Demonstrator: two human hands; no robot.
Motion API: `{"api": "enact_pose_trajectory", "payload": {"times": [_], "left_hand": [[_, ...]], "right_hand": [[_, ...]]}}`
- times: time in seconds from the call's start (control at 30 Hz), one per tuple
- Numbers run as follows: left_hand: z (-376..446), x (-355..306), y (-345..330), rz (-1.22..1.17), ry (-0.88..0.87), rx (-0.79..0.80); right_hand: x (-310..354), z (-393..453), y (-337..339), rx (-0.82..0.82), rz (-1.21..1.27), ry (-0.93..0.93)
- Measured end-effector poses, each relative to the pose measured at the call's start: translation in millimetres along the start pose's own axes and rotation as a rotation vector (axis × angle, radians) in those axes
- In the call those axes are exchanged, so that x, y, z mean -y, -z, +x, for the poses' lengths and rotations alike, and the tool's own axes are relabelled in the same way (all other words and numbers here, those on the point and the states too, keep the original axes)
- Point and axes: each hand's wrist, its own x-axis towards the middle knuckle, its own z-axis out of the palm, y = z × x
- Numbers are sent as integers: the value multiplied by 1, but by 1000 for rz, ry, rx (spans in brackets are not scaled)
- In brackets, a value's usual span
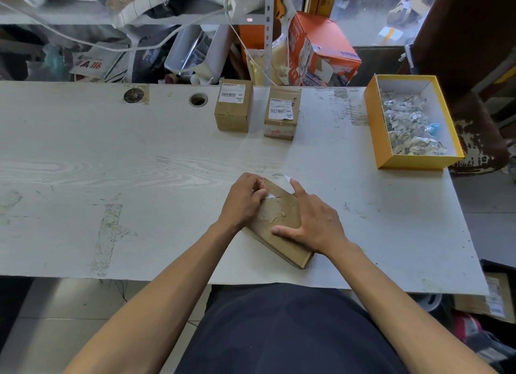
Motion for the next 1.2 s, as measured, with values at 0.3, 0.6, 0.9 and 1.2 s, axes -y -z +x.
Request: {"api": "enact_pose_trajectory", "payload": {"times": [0.3, 0.6, 0.9, 1.2], "left_hand": [[0, -1, 0, 11, -14, -6], [-3, -1, -2, 7, -14, -6], [-4, 1, -3, 28, -29, -3], [-4, 2, -3, 4, -26, -12]], "right_hand": [[-1, 0, -2, -9, -6, 1], [-2, 0, -3, -14, -5, 8], [1, -1, 0, -8, -4, 4], [-1, 0, -1, -21, -13, 18]]}}
